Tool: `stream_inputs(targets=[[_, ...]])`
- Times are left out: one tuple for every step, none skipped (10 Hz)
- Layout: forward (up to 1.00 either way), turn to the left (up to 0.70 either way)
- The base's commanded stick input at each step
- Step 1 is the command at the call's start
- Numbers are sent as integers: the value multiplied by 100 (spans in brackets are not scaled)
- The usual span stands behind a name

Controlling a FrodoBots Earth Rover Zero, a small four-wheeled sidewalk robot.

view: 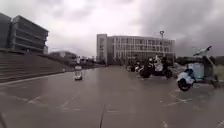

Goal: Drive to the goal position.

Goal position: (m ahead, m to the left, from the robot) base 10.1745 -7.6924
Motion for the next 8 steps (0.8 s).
stream_inputs(targets=[[70,0],[70,0],[70,0],[70,0],[70,0],[70,0],[70,0],[70,0]])
